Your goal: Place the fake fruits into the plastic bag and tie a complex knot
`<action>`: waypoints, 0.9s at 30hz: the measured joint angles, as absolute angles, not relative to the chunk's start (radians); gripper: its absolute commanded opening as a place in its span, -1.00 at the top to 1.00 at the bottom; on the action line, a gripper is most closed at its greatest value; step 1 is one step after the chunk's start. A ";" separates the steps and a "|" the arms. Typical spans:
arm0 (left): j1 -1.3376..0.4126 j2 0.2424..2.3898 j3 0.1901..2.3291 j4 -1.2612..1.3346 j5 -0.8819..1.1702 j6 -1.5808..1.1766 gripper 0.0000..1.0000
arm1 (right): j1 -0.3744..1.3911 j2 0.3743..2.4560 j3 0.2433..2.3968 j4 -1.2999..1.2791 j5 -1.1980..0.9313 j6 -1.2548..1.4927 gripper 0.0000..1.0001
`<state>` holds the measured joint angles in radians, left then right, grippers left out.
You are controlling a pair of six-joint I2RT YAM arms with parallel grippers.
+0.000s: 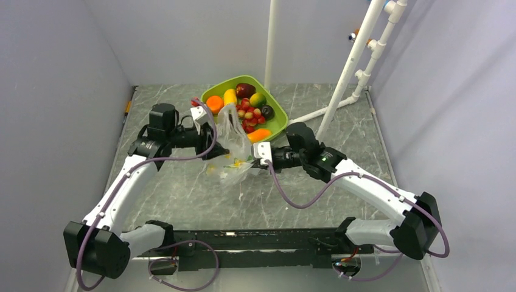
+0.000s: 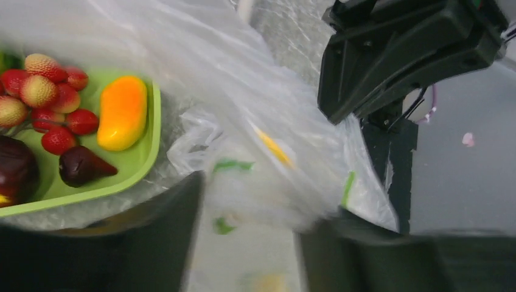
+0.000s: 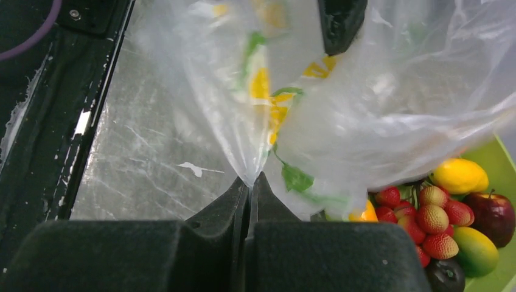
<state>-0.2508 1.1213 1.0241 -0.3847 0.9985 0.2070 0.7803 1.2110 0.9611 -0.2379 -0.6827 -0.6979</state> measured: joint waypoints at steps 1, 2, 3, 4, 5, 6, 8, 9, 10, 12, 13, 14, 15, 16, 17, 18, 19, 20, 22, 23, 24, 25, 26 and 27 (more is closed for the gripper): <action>-0.247 1.121 1.010 -0.374 1.005 0.168 0.97 | 0.780 1.211 0.964 -0.242 -0.683 -0.705 1.00; -0.232 1.121 1.001 -0.364 1.017 0.128 1.00 | 0.778 1.208 0.964 -0.248 -0.682 -0.712 1.00; -0.201 1.124 0.999 -0.358 1.031 0.092 1.00 | 0.773 1.202 0.963 -0.260 -0.681 -0.722 1.00; -0.149 1.127 0.999 -0.351 1.047 0.057 1.00 | 0.769 1.192 0.960 -0.268 -0.680 -0.734 1.00; -0.079 1.131 0.998 -0.345 1.065 0.017 1.00 | 0.760 1.175 0.950 -0.270 -0.679 -0.750 1.00; 0.001 1.140 0.995 -0.336 1.071 -0.028 1.00 | 0.745 1.151 0.935 -0.274 -0.677 -0.768 1.00; 0.170 1.164 0.967 -0.325 1.112 -0.149 1.00 | 0.704 1.103 0.897 -0.246 -0.663 -0.804 0.89; 0.235 1.174 0.933 -0.314 1.105 -0.208 1.00 | 0.685 1.087 0.884 -0.243 -0.653 -0.814 0.65; 0.276 1.187 0.907 -0.306 1.098 -0.255 1.00 | 0.672 1.077 0.870 -0.244 -0.643 -0.818 0.25; 0.341 1.208 0.833 -0.269 1.073 -0.369 1.00 | 0.651 1.076 0.847 -0.247 -0.601 -0.811 -0.59; 0.352 1.210 0.789 -0.243 1.066 -0.429 1.00 | 0.648 1.089 0.847 -0.249 -0.587 -0.797 -0.86; 0.352 1.208 0.733 -0.212 1.058 -0.505 1.00 | 0.649 1.108 0.848 -0.245 -0.575 -0.782 -0.93; 0.349 1.205 0.693 -0.191 1.055 -0.562 1.00 | 0.653 1.127 0.852 -0.244 -0.563 -0.764 -0.94; 0.345 1.203 0.660 -0.180 1.050 -0.616 1.00 | 0.662 1.144 0.855 -0.239 -0.548 -0.746 -0.95; 0.341 1.201 0.633 -0.179 1.042 -0.664 1.00 | 0.677 1.156 0.856 -0.234 -0.531 -0.732 -0.96; 0.337 1.201 0.623 -0.186 1.034 -0.694 1.00 | 0.692 1.163 0.856 -0.229 -0.522 -0.726 -0.96; 0.333 1.201 0.622 -0.197 1.025 -0.706 0.90 | 0.711 1.167 0.856 -0.223 -0.514 -0.717 -0.97; 0.332 1.201 0.628 -0.206 1.020 -0.708 0.67 | 0.726 1.170 0.856 -0.220 -0.509 -0.712 -0.98; 0.332 1.200 0.663 -0.234 1.014 -0.654 0.06 | 0.749 1.172 0.856 -0.220 -0.510 -0.714 -0.99; 0.332 1.200 0.694 -0.259 1.012 -0.602 -0.28 | 0.752 1.172 0.856 -0.224 -0.511 -0.724 -0.99; 0.332 1.199 0.732 -0.285 1.012 -0.540 -0.55 | 0.752 1.172 0.855 -0.230 -0.512 -0.742 -0.99; 0.332 1.195 0.775 -0.311 1.011 -0.474 -0.63 | 0.752 1.172 0.854 -0.234 -0.516 -0.765 -0.99; 0.332 1.188 0.815 -0.332 1.008 -0.412 -0.73 | 0.752 1.170 0.846 -0.232 -0.519 -0.791 -0.99; 0.332 1.174 0.849 -0.345 1.008 -0.348 -0.95 | 0.752 1.167 0.836 -0.230 -0.524 -0.811 -0.99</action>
<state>0.3321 1.1740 0.8490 -0.3450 1.0080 -0.3485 0.7517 1.1671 0.8360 -0.2298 -0.5240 -0.8108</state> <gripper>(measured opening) 0.787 0.993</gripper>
